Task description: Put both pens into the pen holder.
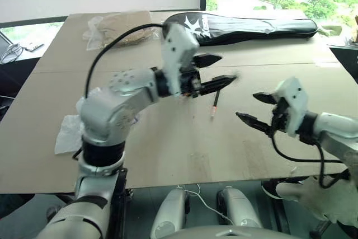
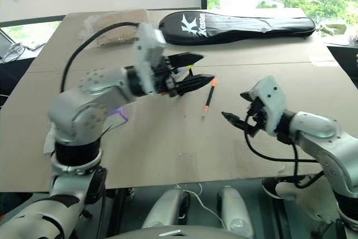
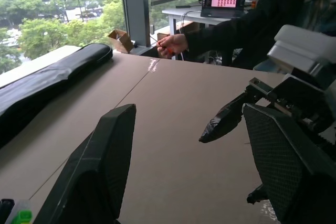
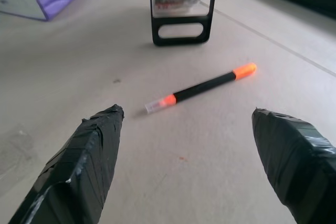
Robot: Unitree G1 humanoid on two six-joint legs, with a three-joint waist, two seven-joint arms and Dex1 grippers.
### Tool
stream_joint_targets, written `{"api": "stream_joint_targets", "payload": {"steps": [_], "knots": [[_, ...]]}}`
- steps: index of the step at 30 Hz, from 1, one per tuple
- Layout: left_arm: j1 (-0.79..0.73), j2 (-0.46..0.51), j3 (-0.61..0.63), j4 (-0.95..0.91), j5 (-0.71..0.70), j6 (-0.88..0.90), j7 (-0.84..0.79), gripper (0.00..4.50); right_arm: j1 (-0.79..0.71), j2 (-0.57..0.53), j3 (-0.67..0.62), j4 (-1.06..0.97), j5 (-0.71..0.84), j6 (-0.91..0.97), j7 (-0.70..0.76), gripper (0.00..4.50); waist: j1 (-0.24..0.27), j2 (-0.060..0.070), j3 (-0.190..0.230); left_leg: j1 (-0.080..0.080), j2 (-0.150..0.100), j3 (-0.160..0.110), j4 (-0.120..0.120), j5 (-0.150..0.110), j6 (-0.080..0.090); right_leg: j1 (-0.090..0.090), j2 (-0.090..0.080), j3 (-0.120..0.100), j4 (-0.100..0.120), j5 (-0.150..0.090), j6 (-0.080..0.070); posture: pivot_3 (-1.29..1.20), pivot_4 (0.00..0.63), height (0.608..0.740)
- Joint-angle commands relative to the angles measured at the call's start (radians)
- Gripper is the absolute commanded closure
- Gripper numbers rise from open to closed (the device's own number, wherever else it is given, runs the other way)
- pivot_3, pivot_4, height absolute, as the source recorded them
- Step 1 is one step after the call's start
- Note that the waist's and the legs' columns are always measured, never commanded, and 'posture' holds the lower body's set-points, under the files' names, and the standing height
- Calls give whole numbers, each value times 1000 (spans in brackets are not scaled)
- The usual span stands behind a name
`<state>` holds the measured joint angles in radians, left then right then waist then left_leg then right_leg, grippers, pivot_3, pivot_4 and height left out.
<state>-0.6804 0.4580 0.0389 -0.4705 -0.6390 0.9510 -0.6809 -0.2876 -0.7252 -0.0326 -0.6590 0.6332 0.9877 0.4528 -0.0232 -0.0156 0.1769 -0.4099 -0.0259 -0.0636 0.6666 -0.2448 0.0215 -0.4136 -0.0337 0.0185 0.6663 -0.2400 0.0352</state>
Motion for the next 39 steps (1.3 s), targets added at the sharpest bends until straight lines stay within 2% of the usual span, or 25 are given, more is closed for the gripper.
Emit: {"api": "stream_joint_targets", "payload": {"steps": [1, 4, 10, 17, 19, 20, 21, 22, 24, 27, 30, 33, 37, 39], "knots": [[137, 105, 104, -66, -75, 34, -43, 1117, -81, 130, 91, 92, -66, 80, -137, 327, -6, 0, 0, 1, 0, 1, 0, -1, 1, 0, 0, 0, 1, 0, 0, 0, 150, 740], [260, 174, 193, -93, -175, 78, -73, 1117, -139, 241, 150, 186, -111, 105, -188, 327, -11, 0, 0, 3, 0, 3, 0, -1, 1, 1, 0, 4, 3, 0, 0, 0, 150, 740], [491, 295, 256, -154, -167, 14, -123, 1117, -264, 429, 185, 381, -164, 139, -252, 327, 2, 0, 0, 2, -2, 3, 0, 0, 0, 0, -1, 4, 2, 0, 0, 0, 150, 740], [595, 348, 278, -193, -148, -80, -143, 1117, -310, 445, 272, 510, -272, 155, -264, 327, 11, 0, 0, 1, -3, 0, 0, -1, 0, 0, -2, 3, 2, 0, -1, 0, 150, 740], [604, 345, 276, -193, -150, -89, -132, 996, -309, 446, 281, 530, -284, 159, -262, 897, 10, -1, -1, 2, -3, 1, -1, -1, 1, 0, -2, 3, 2, 0, -1, 0, 150, 740], [600, 334, 274, -196, -164, -82, -115, 996, -307, 445, 279, 532, -288, 165, -261, 1689, 10, -1, -1, 5, -2, 2, -2, -1, 1, 2, -2, 3, 2, 0, -1, 0, 150, 740], [592, 320, 275, -198, -188, -69, -93, 996, -299, 444, 264, 523, -285, 182, -257, 1814, 11, -1, -1, 5, -2, 2, -2, -1, 2, 2, -2, 3, 2, 0, -1, 0, 150, 740], [582, 307, 273, -197, -211, -56, -70, 996, -291, 437, 249, 508, -283, 198, -254, 2162, 11, -1, -1, 5, -2, 1, -2, -1, 2, 3, -2, 3, 2, 0, -1, 0, 150, 740], [560, 281, 269, -190, -261, -28, -26, 996, -270, 408, 221, 471, -282, 230, -247, 2950, 13, -1, -1, 6, -2, 1, -3, -1, 2, 3, -2, 3, 2, 0, -1, 0, 150, 740], [531, 245, 256, -171, -323, 13, 37, 996, -225, 361, 163, 406, -271, 277, -237, 4419, 15, -1, -1, 6, -3, 1, -3, -1, 2, 4, -3, 2, 1, 0, -1, 0, 150, 740], [480, 182, 243, -124, -409, 62, 127, 996, -149, 344, -7, 288, -211, 333, -214, 4481, 24, -1, -1, 6, -3, 0, -3, -1, 2, 5, -3, 2, 1, 0, 0, 0, 150, 740], [415, 105, 230, -47, -516, 121, 235, 996, -56, 323, -173, 114, -84, 393, -124, 4481, 35, -1, -1, 5, -4, -3, -2, -2, 2, 6, -3, 0, 0, 0, 0, 0, 150, 740], [326, 18, 201, 53, -613, 167, 345, 996, 20, 316, -306, -81, 117, 431, -9, 4481, 19, -1, -1, 6, -3, -1, -2, -2, 3, 6, -1, 0, 0, 0, 0, 0, 150, 740], [263, -41, 185, 121, -659, 175, 393, 996, 44, 317, -313, -170, 213, 429, 30, 4481, 14, 0, -1, 6, -2, -1, -3, -2, 3, 6, -1, 0, 0, 0, 0, 0, 150, 740]]}}
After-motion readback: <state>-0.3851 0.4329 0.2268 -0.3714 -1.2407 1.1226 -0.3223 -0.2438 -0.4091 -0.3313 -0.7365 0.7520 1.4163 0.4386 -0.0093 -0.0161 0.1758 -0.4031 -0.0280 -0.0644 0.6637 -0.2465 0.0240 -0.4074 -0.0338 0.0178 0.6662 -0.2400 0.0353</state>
